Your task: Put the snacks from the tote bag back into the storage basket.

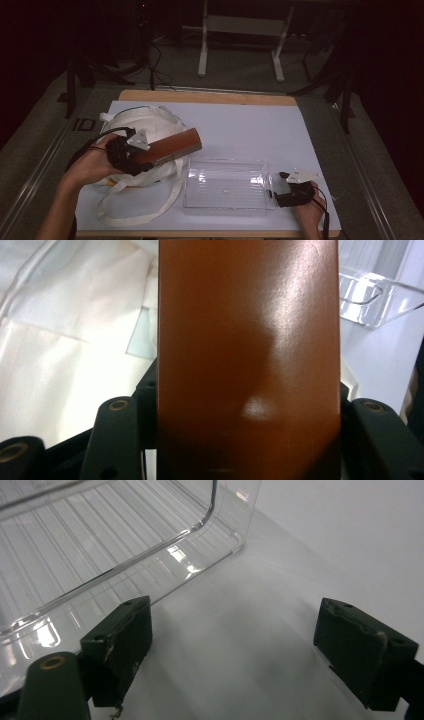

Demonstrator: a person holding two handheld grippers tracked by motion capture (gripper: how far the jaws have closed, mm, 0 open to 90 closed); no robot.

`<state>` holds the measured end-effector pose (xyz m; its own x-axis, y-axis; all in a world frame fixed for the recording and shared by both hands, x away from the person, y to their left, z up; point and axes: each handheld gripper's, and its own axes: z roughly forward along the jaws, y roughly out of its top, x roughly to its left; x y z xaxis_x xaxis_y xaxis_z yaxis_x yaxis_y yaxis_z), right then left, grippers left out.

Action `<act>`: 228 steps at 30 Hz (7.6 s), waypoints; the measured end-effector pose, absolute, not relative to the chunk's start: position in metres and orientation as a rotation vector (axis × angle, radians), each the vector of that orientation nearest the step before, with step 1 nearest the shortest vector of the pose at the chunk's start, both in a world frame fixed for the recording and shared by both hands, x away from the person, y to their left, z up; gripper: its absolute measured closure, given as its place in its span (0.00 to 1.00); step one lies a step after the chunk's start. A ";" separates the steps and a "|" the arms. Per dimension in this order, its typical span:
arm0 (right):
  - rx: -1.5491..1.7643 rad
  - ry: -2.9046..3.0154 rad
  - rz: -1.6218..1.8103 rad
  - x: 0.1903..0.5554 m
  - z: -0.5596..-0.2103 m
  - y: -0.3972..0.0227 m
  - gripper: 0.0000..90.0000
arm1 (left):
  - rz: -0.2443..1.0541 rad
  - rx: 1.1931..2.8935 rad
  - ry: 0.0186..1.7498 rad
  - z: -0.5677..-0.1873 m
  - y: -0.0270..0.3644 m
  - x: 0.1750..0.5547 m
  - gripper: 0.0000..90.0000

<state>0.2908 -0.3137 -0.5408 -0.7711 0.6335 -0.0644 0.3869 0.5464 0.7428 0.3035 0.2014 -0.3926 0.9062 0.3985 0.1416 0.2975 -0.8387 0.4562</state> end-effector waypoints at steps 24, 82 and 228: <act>0.842 2.460 1.063 0.291 -0.541 -0.314 0.17 | 0.265 2.671 0.351 -0.392 0.161 0.296 0.49; 0.846 2.466 1.066 0.291 -0.541 -0.314 0.17 | 0.159 2.739 0.070 -0.407 0.092 0.284 0.49; 0.851 2.479 1.071 0.293 -0.541 -0.314 0.17 | -0.051 2.833 0.032 -0.438 0.043 0.272 0.42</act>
<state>0.2928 -0.3144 -0.5410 -0.7761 0.6290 -0.0454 0.3982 0.5446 0.7381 0.2718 0.0427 -0.4381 0.9991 0.0167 -0.0382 0.0275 -0.9528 0.3025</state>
